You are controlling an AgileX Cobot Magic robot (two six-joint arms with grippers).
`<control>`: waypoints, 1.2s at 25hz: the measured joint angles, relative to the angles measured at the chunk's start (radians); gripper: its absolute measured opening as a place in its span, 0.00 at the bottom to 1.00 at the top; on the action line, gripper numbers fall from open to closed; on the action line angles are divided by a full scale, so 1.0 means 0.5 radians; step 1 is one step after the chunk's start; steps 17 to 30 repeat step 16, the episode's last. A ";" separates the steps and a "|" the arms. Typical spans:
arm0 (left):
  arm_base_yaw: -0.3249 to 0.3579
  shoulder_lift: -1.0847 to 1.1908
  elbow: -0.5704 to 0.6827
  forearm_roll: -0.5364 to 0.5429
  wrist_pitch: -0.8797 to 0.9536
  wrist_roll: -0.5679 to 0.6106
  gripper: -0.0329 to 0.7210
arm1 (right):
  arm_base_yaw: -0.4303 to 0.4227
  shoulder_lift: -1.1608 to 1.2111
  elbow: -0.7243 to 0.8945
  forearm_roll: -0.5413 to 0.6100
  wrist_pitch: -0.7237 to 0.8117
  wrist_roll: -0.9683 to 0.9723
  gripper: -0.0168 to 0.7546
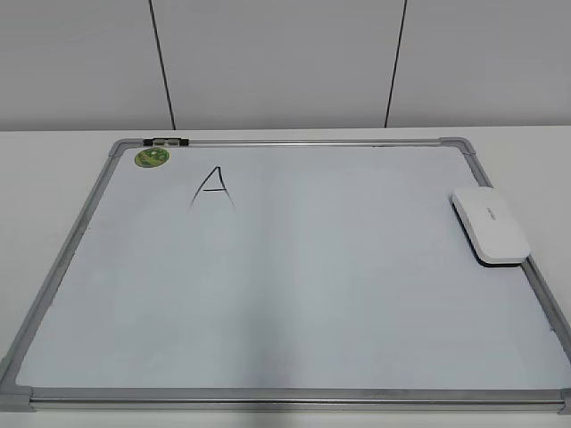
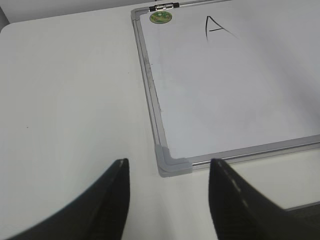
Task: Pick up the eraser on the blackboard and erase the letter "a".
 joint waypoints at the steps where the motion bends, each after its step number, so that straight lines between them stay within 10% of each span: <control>1: 0.000 0.000 0.000 0.000 0.000 0.000 0.54 | 0.000 0.000 0.000 0.000 0.000 0.000 0.78; 30: 0.000 0.000 0.000 0.000 0.000 0.000 0.53 | 0.000 0.000 0.000 0.000 0.000 0.000 0.78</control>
